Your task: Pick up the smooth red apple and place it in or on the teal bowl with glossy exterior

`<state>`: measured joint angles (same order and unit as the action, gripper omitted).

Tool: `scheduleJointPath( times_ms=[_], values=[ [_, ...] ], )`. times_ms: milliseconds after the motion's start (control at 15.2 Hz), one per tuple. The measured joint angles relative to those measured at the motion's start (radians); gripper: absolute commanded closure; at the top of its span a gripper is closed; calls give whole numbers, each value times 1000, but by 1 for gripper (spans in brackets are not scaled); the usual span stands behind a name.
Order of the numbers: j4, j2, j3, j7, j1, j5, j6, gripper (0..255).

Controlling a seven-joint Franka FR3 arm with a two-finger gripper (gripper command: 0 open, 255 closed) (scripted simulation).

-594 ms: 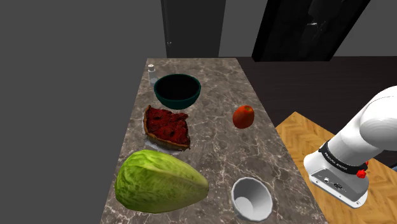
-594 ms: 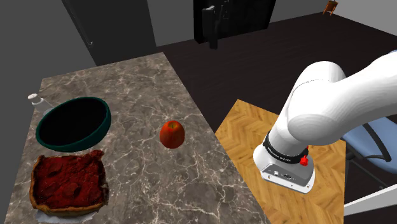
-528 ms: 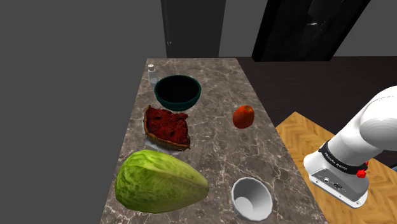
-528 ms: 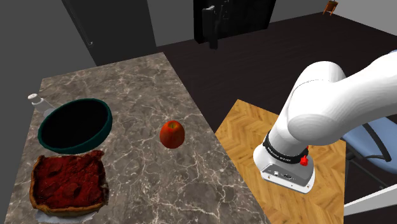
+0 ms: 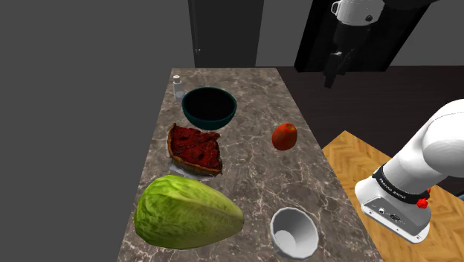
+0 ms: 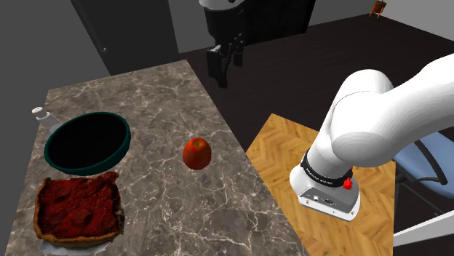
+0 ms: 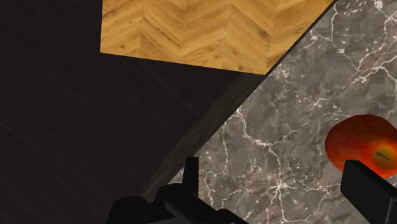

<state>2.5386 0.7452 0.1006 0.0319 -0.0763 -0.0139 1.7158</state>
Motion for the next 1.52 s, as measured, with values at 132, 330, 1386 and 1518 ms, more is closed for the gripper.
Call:
scheduleJointPath(
  times_ms=[132,330,1386,1518],
  values=[
    [29,-15,35,42,-19,31,48,0],
    [51,-62,89,105,-46,74,124,0],
    [99,-343,275,303,-98,158,481,0],
    [105,-349,276,303,-97,157,494,0]
  ],
)
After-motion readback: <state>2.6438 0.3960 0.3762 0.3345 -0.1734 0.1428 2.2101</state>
